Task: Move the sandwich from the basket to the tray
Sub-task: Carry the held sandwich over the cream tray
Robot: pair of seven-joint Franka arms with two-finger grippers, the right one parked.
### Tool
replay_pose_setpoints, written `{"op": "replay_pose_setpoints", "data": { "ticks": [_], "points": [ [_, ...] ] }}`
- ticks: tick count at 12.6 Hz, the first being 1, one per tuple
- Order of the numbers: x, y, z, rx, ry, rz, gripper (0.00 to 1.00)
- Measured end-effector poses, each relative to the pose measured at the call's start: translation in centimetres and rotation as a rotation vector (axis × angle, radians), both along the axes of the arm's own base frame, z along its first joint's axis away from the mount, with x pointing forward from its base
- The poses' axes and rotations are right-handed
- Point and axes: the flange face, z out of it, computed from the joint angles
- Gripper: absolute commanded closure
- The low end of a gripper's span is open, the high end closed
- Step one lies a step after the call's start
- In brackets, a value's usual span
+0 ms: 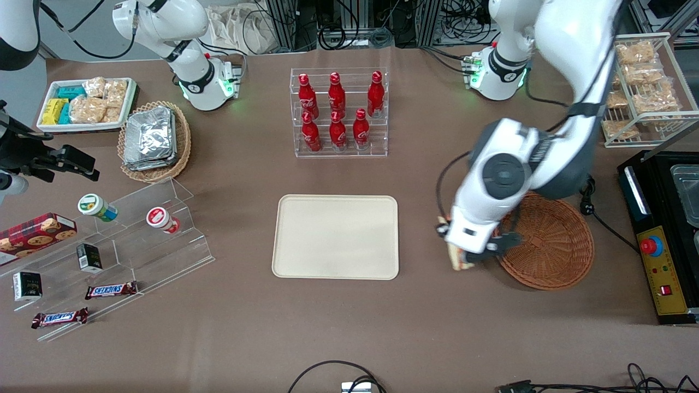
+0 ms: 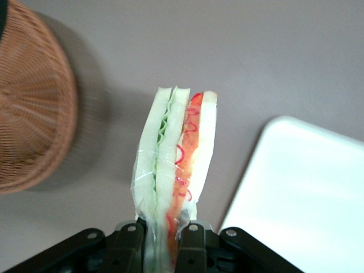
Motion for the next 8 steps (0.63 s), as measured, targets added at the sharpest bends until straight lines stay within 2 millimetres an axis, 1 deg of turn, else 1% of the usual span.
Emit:
{"op": "replay_pose_setpoints", "data": {
  "ticks": [2, 4, 5, 6, 7, 8],
  "points": [
    [-1.3, -5.1, -3.7, -0.009, 0.04, -0.139, 1.0],
    [-2.5, -9.7, -7.9, -0.018, 0.077, -0.219, 1.0],
    [-2.8, -11.5, -9.5, -0.024, 0.085, -0.239, 1.0],
    [-2.8, -12.5, -10.8, -0.033, 0.086, -0.249, 0.99],
    [-2.5, -13.0, -11.7, -0.043, 0.083, -0.251, 0.89],
    [-2.1, -13.1, -12.5, -0.052, 0.078, -0.249, 0.42]
  ]
}}
